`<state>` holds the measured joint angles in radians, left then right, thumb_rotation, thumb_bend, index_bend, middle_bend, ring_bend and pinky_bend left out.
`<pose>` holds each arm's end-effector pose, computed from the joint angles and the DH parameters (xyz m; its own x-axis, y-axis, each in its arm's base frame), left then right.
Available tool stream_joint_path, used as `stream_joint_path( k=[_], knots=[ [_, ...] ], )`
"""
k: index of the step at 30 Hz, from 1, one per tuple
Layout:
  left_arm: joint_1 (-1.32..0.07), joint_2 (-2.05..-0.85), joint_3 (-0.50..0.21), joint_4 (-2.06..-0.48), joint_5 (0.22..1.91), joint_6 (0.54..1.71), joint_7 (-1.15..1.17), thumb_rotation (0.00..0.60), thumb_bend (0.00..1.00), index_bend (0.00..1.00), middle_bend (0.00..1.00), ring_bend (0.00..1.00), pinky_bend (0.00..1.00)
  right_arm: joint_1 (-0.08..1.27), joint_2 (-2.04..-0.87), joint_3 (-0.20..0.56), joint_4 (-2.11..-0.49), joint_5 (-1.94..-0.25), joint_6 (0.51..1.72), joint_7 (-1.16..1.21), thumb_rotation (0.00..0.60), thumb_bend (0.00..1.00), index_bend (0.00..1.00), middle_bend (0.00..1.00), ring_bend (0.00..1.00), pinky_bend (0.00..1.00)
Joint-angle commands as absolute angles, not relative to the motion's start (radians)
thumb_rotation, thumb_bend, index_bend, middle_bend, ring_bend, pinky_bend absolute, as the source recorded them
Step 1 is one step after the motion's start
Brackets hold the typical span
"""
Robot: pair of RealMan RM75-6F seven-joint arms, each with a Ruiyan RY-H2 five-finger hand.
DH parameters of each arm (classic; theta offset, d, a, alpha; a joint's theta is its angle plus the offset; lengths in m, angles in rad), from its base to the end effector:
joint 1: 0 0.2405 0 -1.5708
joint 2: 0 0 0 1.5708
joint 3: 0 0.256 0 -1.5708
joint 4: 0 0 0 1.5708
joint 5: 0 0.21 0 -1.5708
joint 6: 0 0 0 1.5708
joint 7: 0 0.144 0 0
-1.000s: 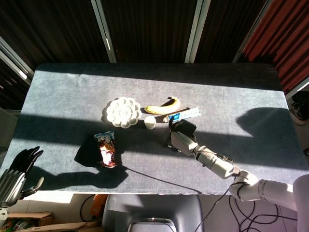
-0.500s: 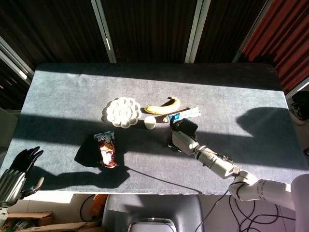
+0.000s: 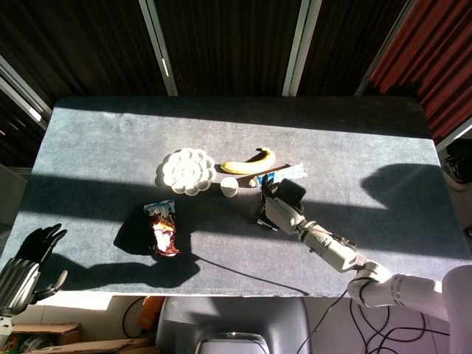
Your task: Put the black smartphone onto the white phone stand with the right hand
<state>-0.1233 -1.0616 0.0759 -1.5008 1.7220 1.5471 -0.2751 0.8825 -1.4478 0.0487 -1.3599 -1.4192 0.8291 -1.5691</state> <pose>-0.3092 0.1649 0.1659 0.3156 0.0994 0.9437 0.9282 -0.2387 -0.2853 -0.1424 -0.3610 -0.0077 0.7191 0.6193 -0.3151 0.5807 -0.2866 0.7620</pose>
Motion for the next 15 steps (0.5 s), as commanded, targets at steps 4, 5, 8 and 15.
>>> stream_joint_path(
  k=[4,5,8,15],
  knots=[
    [-0.122,-1.062,0.076,-1.500,1.722,1.548,-0.275,0.600,0.41,0.00,0.00,0.00,0.00,0.889,-1.464,0.049,-1.349,-1.396,0.834,-1.581,0.600,0.27,0.35,0.53,0.34,0.32],
    [-0.123,-1.062,0.076,-1.500,1.722,1.548,-0.275,0.600,0.40,0.00,0.00,0.00,0.00,0.890,-1.466,0.049,-1.348,-1.393,0.835,-1.584,0.600,0.27,0.35,0.53,0.33,0.32],
    [-0.124,-1.061,0.077,-1.500,1.723,1.546,-0.275,0.600,0.40,0.00,0.00,0.00,0.00,0.894,-1.473,0.049,-1.345,-1.379,0.837,-1.595,0.600,0.27,0.35,0.53,0.33,0.32],
    [-0.125,-1.061,0.077,-1.500,1.723,1.544,-0.277,0.600,0.41,0.00,0.00,0.00,0.00,0.902,-1.479,0.043,-1.350,-1.339,0.839,-1.614,0.600,0.27,0.23,0.49,0.30,0.31]
  ],
)
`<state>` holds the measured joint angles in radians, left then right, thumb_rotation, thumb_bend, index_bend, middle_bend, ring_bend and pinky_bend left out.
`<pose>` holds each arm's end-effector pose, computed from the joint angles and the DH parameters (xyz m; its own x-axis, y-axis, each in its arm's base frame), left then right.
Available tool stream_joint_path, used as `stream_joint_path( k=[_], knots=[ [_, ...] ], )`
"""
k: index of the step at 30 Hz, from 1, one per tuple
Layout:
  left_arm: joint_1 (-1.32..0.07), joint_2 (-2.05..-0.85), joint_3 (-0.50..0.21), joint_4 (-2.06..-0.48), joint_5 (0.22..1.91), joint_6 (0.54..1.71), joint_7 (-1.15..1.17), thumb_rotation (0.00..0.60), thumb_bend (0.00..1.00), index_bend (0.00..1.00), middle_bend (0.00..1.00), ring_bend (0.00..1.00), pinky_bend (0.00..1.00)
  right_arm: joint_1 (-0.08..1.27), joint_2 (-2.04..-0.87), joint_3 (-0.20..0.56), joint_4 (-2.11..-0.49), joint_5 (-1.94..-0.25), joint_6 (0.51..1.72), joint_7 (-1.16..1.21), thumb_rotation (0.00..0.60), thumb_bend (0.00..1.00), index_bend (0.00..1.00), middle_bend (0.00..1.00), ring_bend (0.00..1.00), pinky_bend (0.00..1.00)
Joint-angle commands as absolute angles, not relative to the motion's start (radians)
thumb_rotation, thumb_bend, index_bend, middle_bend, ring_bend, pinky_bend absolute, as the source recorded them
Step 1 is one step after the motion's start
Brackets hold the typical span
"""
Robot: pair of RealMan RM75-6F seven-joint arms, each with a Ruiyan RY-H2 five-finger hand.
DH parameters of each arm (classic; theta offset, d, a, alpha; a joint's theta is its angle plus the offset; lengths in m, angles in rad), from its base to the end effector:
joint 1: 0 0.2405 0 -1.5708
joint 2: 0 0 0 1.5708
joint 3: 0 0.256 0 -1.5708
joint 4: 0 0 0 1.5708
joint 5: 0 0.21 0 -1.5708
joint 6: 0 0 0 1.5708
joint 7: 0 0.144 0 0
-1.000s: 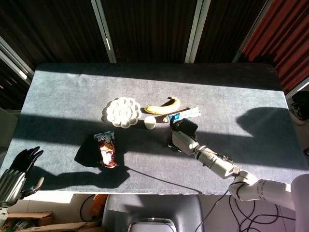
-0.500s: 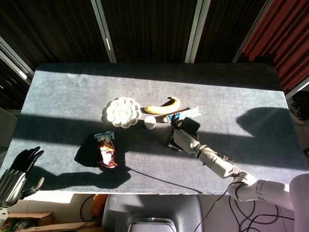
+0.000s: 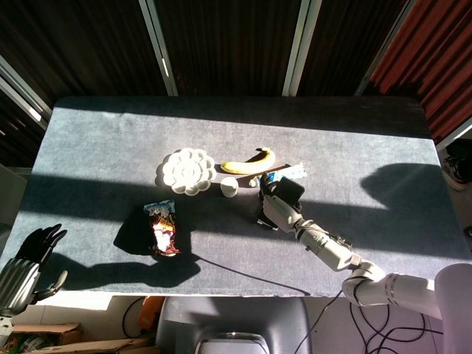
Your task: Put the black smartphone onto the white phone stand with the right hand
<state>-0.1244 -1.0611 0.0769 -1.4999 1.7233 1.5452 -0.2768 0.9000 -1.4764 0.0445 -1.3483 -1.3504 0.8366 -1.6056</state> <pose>-0.3093 0.1650 0.1658 0.3160 0.1024 0.9432 0.9280 -0.2401 -0.2849 -0.1394 -0.3644 -0.0144 0.7361 0.5958 -0.3211 0.5702 -0.2902 0.7686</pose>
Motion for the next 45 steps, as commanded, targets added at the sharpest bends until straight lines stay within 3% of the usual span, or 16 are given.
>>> stream_joint_path(
  k=[1,4,6,23,27,28,32,39,45],
  knots=[
    [-0.125,-1.061,0.077,-1.500,1.723,1.544,-0.277,0.600,0.41,0.00,0.00,0.00,0.00,0.902,-1.480,0.042,-1.351,-1.333,0.840,-1.619,0.600,0.27,0.18,0.47,0.29,0.30],
    [-0.124,-1.061,0.078,-1.501,1.724,1.544,-0.278,0.600,0.41,0.00,0.00,0.00,0.00,0.905,-1.485,0.041,-1.353,-1.313,0.844,-1.630,0.600,0.27,0.04,0.41,0.25,0.28],
    [-0.124,-1.060,0.078,-1.501,1.723,1.546,-0.279,0.600,0.41,0.00,0.00,0.00,0.00,0.909,-1.486,0.039,-1.355,-1.305,0.846,-1.632,0.600,0.27,0.00,0.37,0.22,0.27],
    [-0.121,-1.060,0.077,-1.498,1.722,1.551,-0.280,0.600,0.41,0.00,0.00,0.00,0.00,0.903,-1.455,0.018,-1.406,-1.295,0.910,-1.591,0.600,0.24,0.00,0.23,0.12,0.20],
    [-0.121,-1.060,0.076,-1.499,1.721,1.550,-0.279,0.600,0.41,0.00,0.00,0.00,0.00,0.837,-1.423,0.031,-1.513,-1.315,1.036,-1.469,0.600,0.21,0.00,0.13,0.05,0.17],
    [-0.118,-1.060,0.074,-1.498,1.718,1.556,-0.278,0.600,0.41,0.00,0.00,0.00,0.00,0.758,-1.410,0.051,-1.609,-1.297,1.147,-1.324,0.600,0.21,0.00,0.11,0.03,0.17],
    [-0.109,-1.064,0.066,-1.501,1.704,1.566,-0.260,0.600,0.41,0.00,0.00,0.00,0.00,0.562,-1.356,-0.015,-1.733,-1.385,1.382,-0.996,0.600,0.20,0.00,0.01,0.00,0.15],
    [-0.098,-1.086,0.050,-1.521,1.680,1.574,-0.182,0.600,0.41,0.00,0.00,0.00,0.00,0.286,-1.354,-0.111,-1.598,-1.505,1.697,-0.510,0.600,0.19,0.00,0.00,0.00,0.10],
    [-0.092,-1.104,0.044,-1.539,1.668,1.567,-0.108,0.600,0.41,0.00,0.00,0.00,0.00,0.194,-1.355,-0.109,-1.485,-1.496,1.728,-0.260,0.600,0.19,0.00,0.00,0.00,0.04]
  ],
)
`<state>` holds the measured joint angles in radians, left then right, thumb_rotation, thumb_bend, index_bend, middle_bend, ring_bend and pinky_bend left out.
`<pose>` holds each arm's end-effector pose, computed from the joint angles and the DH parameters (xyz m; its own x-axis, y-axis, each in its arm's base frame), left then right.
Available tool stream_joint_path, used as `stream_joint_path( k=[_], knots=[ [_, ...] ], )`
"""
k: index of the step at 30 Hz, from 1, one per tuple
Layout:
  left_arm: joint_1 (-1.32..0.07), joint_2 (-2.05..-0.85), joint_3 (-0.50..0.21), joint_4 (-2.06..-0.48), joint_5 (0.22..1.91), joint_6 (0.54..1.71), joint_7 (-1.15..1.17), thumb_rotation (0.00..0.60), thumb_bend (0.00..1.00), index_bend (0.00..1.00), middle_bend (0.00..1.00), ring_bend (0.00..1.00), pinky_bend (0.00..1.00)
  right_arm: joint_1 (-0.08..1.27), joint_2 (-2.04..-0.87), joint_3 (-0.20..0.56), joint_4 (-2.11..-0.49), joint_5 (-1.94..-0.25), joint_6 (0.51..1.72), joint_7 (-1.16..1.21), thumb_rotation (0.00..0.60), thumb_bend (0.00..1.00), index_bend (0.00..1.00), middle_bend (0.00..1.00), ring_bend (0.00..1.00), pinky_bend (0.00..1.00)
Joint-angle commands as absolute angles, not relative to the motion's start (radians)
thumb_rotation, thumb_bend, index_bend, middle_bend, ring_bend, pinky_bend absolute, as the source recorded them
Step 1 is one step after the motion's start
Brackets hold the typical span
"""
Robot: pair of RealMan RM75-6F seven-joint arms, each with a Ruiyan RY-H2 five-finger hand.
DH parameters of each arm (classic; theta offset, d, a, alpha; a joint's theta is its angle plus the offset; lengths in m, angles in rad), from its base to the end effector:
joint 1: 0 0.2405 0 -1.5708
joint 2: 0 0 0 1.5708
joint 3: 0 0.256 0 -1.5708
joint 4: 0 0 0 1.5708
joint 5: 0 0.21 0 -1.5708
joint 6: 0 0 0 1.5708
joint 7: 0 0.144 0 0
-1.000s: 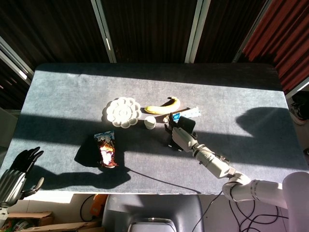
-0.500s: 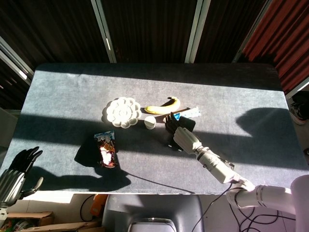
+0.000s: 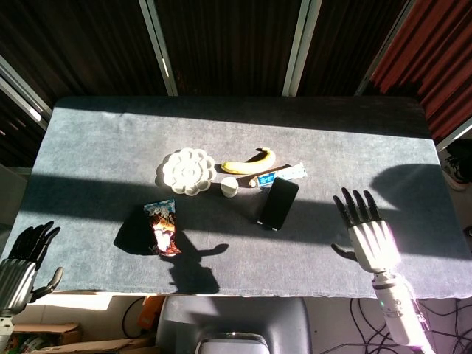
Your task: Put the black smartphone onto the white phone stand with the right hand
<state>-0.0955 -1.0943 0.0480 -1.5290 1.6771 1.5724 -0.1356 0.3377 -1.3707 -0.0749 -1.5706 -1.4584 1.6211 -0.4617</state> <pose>-0.3070 0.1630 0.1622 0.3772 0.0247 0.9258 0.9112 -0.1885 -0.3662 -0.2494 -0.2225 0.0860 0.6052 0.1361 0.7844 -0.7648 -0.1742 0.6203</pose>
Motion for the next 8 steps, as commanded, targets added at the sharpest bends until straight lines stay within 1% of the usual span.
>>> stream_joint_path(
  k=[1,4,8],
  knots=[
    [-0.093,-1.106,0.043,-1.542,1.665,1.563,-0.097,0.600,0.41,0.00,0.00,0.00,0.00,0.192,-1.346,-0.109,-1.485,-1.502,1.724,-0.254,0.600,0.19,0.00,0.00,0.00,0.04],
    [-0.094,-1.113,0.039,-1.553,1.655,1.551,-0.062,0.600,0.41,0.00,0.00,0.00,0.00,0.177,-1.340,-0.090,-1.489,-1.511,1.729,-0.239,0.600,0.19,0.00,0.00,0.00,0.03],
    [-0.096,-1.116,0.040,-1.561,1.650,1.537,-0.035,0.600,0.41,0.00,0.00,0.00,0.00,0.169,-1.329,-0.086,-1.504,-1.512,1.695,-0.236,0.600,0.19,0.00,0.00,0.00,0.02]
  ],
)
